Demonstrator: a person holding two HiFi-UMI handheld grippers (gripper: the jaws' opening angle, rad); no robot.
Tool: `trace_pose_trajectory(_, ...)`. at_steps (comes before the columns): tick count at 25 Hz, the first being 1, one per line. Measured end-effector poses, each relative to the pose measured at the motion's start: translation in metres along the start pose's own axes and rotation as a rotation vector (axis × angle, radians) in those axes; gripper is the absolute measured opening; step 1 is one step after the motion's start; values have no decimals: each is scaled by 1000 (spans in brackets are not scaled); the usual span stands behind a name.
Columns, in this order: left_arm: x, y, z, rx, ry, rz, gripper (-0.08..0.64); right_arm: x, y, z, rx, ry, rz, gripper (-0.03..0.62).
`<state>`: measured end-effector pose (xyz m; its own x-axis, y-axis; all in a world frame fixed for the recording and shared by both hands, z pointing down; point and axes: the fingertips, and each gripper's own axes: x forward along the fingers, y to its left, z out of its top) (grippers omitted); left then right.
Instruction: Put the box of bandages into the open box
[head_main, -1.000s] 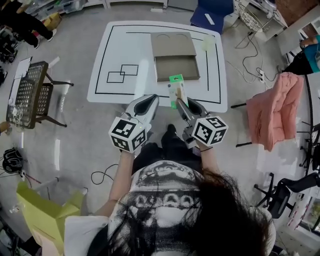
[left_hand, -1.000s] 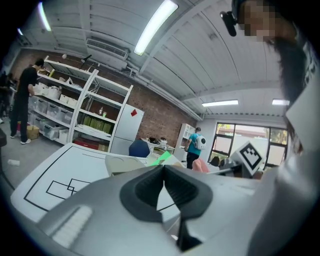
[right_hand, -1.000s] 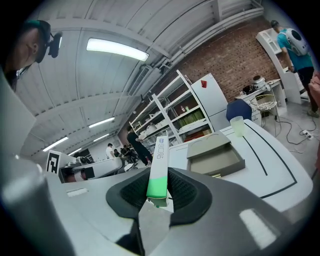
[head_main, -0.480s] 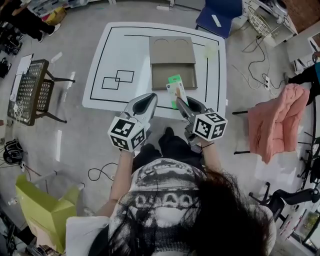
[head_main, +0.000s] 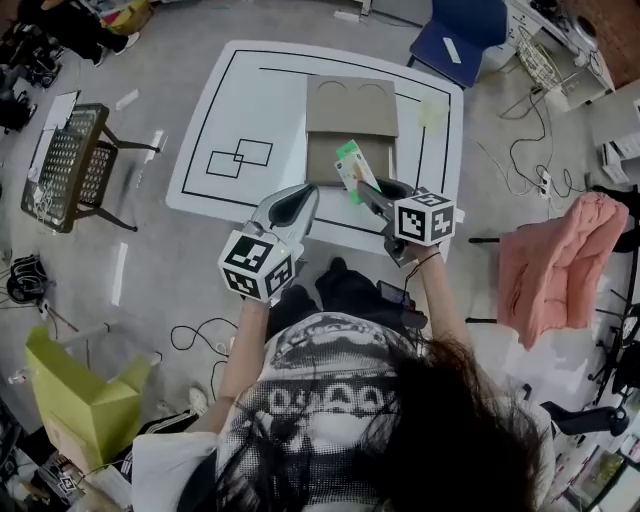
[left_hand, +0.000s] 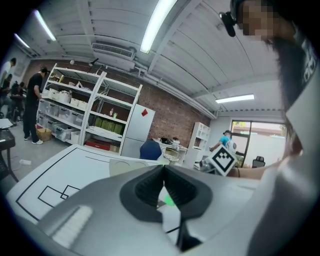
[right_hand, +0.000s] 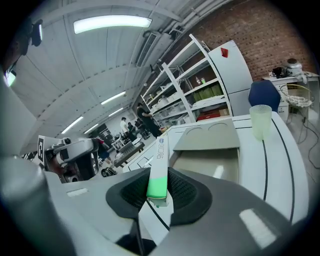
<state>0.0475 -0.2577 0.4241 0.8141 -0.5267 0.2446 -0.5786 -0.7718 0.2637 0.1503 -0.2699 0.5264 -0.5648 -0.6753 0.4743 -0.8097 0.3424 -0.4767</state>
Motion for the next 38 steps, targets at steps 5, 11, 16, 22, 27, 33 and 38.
trace_pose_trajectory(5,3,-1,6,6,-15,23,0,25,-15,3,-34,82,60,95)
trace_pose_trajectory(11,2,2,9,11,-23,52,0,57,-33,0,-72,188,93,95)
trace_pose_trajectory(16,-4,11,9,9,-26,82,0,83,-36,-1,-90,264,141,95)
trace_pose_trajectory(22,-11,19,8,1,-22,111,0,104,-46,-4,-75,327,156,95)
trace_pose_trajectory(27,-15,24,6,-5,-20,128,0,114,-52,-12,-45,378,168,95)
trace_pose_trajectory(33,-14,27,1,-13,-9,133,0,120,-60,-18,0,420,203,95)
trace_pose_trajectory(38,-16,24,-3,-12,4,132,0,120,-66,-23,26,450,189,95)
